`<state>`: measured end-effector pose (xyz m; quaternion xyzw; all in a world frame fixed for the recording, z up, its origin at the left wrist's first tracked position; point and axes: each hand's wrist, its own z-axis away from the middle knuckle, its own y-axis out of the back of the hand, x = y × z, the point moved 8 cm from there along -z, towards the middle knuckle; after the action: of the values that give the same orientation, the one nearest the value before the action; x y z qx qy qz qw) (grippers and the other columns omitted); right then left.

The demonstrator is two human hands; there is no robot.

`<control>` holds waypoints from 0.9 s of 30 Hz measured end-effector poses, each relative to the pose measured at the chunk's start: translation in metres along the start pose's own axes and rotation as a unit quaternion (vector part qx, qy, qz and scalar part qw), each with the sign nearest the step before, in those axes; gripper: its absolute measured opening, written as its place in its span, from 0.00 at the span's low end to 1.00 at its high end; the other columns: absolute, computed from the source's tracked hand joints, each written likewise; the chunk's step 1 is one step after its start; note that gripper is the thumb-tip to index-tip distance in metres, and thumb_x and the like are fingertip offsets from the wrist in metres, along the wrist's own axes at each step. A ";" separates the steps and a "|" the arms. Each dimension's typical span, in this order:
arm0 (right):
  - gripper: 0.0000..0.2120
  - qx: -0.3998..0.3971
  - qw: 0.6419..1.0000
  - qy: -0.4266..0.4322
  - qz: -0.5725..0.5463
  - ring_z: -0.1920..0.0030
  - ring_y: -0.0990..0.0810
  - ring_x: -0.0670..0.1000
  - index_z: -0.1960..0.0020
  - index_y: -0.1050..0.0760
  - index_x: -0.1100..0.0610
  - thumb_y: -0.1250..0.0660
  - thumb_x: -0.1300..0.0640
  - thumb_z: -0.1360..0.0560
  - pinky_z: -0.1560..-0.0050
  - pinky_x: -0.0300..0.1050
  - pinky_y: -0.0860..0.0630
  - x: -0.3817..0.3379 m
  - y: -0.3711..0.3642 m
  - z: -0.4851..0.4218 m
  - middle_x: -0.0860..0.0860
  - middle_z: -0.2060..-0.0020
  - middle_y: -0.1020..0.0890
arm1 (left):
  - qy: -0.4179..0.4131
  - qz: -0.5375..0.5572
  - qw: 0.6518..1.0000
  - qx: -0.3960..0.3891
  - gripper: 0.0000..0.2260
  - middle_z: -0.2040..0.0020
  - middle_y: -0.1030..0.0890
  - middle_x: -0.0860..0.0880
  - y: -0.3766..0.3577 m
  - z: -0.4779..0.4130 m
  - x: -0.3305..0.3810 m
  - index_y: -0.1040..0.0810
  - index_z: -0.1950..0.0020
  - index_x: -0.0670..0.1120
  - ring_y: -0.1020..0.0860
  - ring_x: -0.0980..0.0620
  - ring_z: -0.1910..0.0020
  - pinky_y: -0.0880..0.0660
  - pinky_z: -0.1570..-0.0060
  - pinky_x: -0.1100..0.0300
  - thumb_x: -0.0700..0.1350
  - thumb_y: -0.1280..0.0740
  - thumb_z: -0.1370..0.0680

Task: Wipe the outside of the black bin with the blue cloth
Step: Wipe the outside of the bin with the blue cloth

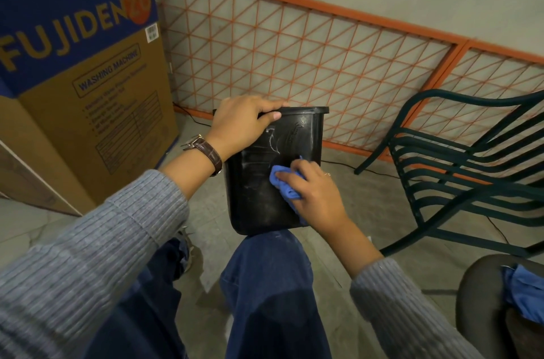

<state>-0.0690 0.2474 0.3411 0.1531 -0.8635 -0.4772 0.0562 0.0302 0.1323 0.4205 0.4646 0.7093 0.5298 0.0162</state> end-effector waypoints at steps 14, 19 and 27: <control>0.08 0.025 0.992 -0.119 -0.043 0.59 0.25 0.55 0.53 0.24 0.60 0.32 0.62 0.32 0.65 0.50 0.26 0.026 0.012 -0.016 0.55 0.56 0.26 | 0.006 -0.003 1.000 0.013 0.13 0.50 0.17 0.53 -0.003 0.000 -0.004 0.24 0.39 0.58 0.22 0.54 0.49 0.29 0.51 0.57 0.54 0.38 0.22; 0.10 0.084 0.984 -0.147 -0.062 0.58 0.26 0.54 0.50 0.23 0.61 0.32 0.64 0.32 0.62 0.45 0.28 0.015 0.017 -0.034 0.55 0.56 0.26 | -0.008 -0.007 1.000 0.020 0.13 0.50 0.17 0.53 -0.003 -0.001 0.003 0.23 0.39 0.57 0.22 0.54 0.50 0.32 0.52 0.59 0.53 0.38 0.22; 0.09 0.081 0.985 -0.132 -0.079 0.52 0.24 0.55 0.50 0.23 0.60 0.30 0.63 0.29 0.59 0.53 0.23 0.030 0.032 -0.029 0.56 0.48 0.26 | -0.007 -0.009 1.000 0.022 0.13 0.50 0.17 0.53 0.002 0.003 0.004 0.23 0.39 0.57 0.22 0.54 0.50 0.30 0.52 0.58 0.54 0.38 0.22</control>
<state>-0.0971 0.2306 0.3820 0.1605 -0.8845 -0.4244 -0.1085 0.0306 0.1372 0.4230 0.4620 0.7247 0.5110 0.0154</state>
